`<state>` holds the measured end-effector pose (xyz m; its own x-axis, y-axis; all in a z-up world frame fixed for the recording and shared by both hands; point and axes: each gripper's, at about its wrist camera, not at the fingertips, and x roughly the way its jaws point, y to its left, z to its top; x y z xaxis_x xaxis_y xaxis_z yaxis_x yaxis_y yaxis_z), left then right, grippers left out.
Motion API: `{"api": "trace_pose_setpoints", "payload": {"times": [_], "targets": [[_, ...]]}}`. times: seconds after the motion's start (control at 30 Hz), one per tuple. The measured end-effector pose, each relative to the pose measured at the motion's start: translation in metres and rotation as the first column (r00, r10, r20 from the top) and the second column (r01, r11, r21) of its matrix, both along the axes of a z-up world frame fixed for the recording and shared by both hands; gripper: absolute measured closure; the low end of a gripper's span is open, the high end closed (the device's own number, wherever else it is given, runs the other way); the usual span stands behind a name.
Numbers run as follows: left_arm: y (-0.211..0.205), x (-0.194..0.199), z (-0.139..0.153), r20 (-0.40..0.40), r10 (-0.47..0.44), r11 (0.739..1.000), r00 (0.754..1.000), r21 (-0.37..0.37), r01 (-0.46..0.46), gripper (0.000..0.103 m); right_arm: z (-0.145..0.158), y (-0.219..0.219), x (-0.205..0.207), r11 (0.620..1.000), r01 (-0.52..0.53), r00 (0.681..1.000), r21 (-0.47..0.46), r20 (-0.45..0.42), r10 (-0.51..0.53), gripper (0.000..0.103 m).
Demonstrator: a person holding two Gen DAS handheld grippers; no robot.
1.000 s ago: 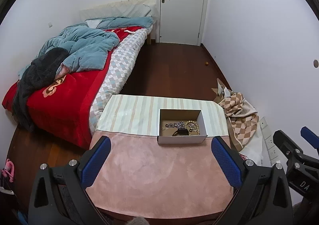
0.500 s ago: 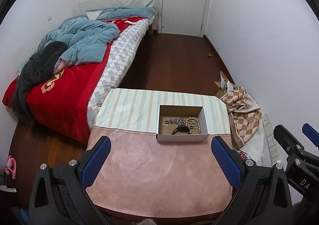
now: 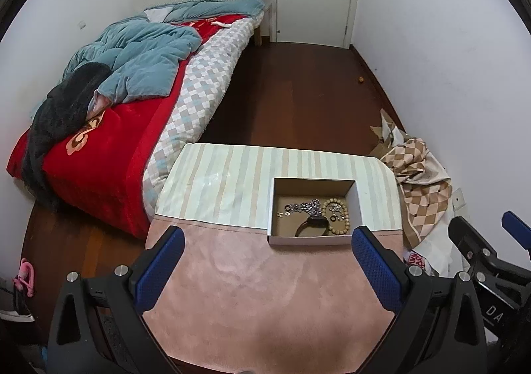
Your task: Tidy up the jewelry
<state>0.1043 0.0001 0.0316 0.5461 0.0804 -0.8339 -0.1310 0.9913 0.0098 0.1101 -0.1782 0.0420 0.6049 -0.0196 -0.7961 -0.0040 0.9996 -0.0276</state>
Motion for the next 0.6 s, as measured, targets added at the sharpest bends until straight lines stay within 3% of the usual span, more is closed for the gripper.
{"api": "trace_pose_setpoints", "payload": {"times": [0.6], "targets": [[0.005,0.012,-0.015,-0.043,0.010,1.000,0.999,0.006,-0.010,0.000,-0.018,0.002,0.016,1.000,0.005,0.999,-0.014,-0.041,-0.005,0.000]]}}
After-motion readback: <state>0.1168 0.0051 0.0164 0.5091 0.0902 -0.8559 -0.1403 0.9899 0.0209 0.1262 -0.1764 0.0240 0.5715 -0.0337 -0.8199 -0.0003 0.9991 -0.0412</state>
